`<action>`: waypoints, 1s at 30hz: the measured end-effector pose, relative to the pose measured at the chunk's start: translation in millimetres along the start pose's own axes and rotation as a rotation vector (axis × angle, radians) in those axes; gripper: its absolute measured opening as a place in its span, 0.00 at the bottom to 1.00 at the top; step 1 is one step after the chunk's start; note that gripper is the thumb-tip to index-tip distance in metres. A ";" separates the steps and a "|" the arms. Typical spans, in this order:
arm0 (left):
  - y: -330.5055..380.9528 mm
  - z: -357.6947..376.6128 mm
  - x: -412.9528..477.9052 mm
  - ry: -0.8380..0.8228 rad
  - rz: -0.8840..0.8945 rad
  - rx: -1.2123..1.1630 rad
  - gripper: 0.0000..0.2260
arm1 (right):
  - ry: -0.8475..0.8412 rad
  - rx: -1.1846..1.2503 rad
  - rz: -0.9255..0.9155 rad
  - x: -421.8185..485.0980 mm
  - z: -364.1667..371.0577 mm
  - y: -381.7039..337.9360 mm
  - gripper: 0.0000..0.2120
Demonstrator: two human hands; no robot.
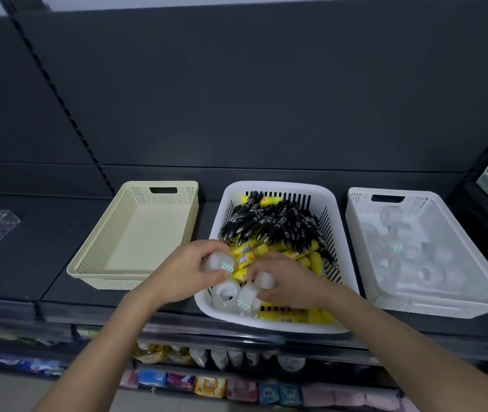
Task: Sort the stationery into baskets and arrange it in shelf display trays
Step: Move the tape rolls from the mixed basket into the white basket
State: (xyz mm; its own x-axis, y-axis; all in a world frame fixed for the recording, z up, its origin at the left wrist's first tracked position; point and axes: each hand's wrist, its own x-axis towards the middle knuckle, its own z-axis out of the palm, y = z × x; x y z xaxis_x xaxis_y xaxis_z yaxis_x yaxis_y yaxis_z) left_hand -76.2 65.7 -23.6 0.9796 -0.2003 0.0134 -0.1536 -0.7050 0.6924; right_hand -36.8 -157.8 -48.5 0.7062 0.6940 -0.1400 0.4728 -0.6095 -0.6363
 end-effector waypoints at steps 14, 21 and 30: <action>16.8 24.6 21.6 -0.393 0.133 0.705 0.26 | 0.499 0.824 0.440 -29.8 -11.5 8.5 0.10; 15.2 26.5 29.6 -0.436 0.077 0.575 0.24 | 0.491 1.068 0.456 -45.9 -20.8 8.8 0.08; 39.0 30.3 30.4 -0.093 0.057 -0.012 0.16 | 0.602 1.101 0.433 -61.8 -36.7 10.4 0.09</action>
State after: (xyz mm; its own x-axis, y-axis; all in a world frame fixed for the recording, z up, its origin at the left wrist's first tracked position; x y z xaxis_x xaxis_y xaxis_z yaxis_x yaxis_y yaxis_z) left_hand -56.4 11.5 -18.1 0.9530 -0.3026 -0.0142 -0.2063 -0.6826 0.7011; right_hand -56.2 -221.1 -18.7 0.9474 0.0729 -0.3117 -0.3174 0.0883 -0.9442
